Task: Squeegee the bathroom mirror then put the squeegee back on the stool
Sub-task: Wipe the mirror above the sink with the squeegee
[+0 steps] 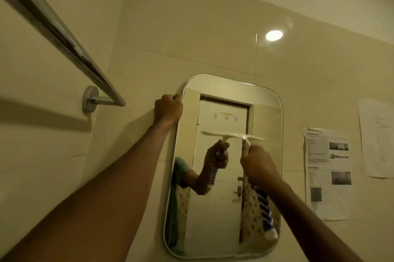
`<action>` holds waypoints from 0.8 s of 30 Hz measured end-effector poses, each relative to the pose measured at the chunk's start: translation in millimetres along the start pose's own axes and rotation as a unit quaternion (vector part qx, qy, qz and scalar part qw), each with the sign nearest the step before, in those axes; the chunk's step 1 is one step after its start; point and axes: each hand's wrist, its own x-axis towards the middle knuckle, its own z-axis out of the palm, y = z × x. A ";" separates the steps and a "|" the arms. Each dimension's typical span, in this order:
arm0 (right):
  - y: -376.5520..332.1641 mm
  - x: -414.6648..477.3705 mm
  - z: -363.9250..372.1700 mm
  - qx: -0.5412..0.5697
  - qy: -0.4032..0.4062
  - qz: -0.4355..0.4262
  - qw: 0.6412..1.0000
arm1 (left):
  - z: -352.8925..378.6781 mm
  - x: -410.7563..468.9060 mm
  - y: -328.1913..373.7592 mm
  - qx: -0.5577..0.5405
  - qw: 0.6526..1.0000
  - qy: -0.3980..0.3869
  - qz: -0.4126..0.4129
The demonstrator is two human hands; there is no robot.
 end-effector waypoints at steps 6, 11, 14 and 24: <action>-67.1 51.7 -50.0 -0.012 0.042 -0.066 0.997 | -2.5 -1.0 5.0 -0.053 0.998 -0.004 -0.030; -88.2 79.6 -45.8 0.001 0.051 -0.062 0.997 | -7.9 -0.4 5.2 -0.085 0.994 -0.051 -0.035; -49.5 42.9 -15.6 0.009 0.032 -0.050 0.998 | -10.3 -0.9 5.9 -0.094 0.993 -0.065 -0.041; -86.7 62.4 -50.9 -0.018 0.053 -0.080 0.995 | -6.8 3.2 -1.6 -0.125 0.988 -0.058 -0.064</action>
